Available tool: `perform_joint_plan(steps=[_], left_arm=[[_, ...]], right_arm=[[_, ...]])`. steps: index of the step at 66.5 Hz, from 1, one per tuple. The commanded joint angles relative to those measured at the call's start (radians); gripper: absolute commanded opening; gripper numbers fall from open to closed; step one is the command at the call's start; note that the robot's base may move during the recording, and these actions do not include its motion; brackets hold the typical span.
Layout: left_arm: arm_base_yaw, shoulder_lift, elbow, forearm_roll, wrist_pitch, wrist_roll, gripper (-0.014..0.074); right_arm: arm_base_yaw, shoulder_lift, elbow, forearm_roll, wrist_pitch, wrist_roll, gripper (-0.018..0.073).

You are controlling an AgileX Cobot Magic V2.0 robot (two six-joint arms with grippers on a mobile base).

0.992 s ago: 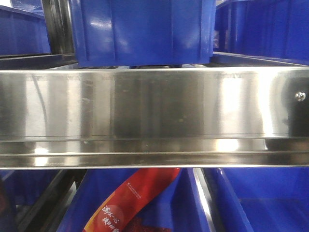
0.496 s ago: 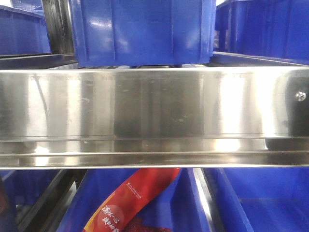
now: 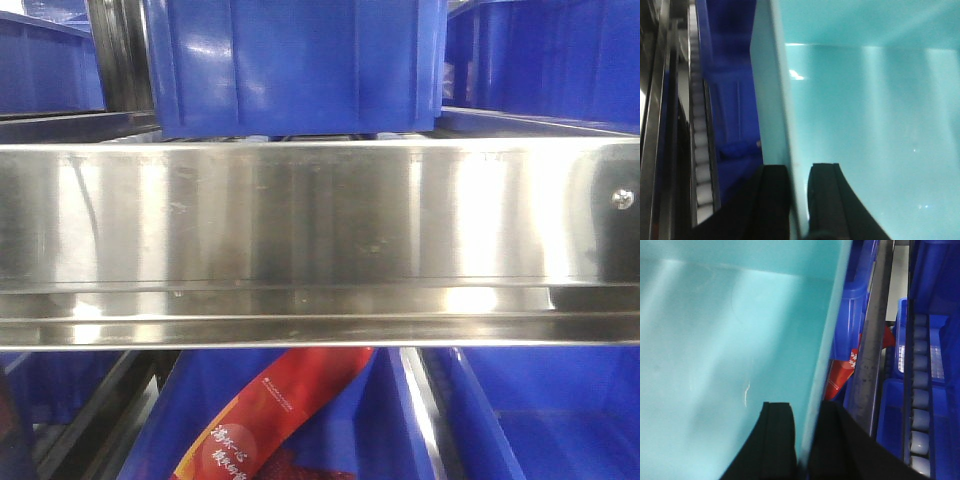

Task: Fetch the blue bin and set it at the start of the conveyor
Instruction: 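Pull the held bin back out of the shelf with both grippers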

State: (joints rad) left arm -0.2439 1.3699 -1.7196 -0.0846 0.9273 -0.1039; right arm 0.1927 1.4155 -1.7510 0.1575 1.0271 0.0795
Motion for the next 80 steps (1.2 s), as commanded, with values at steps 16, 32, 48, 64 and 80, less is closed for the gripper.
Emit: perform_joint_plan(steps=[16,32,48,64,80], left_arm=[[0.005,-0.016,-0.009,0.044,-0.203,0.014,-0.0111],[0.005,-0.016,-0.009,0.051,-0.245,0.014,-0.0111],[0.005,-0.013,-0.009,0.053,-0.245,0.014,-0.0111],[0.005,-0.01,-0.009,0.053,-0.245,0.014,-0.0111],[0.005,-0.01,-0.009,0.053,-0.245,0.014,-0.0111]], right_arm=[[-0.01,-0.013,-0.01,-0.058,-0.017,-0.025,-0.0151],[-0.01,-0.013,-0.01,-0.058,-0.017,-0.025,-0.0151],[-0.01,-0.009,-0.01,-0.058,-0.021,-0.025,-0.0151],[-0.01,-0.007,-0.01,-0.058,-0.025,-0.025,-0.0151],[-0.01,-0.007,-0.01,-0.058,-0.025,-0.025,-0.0151]])
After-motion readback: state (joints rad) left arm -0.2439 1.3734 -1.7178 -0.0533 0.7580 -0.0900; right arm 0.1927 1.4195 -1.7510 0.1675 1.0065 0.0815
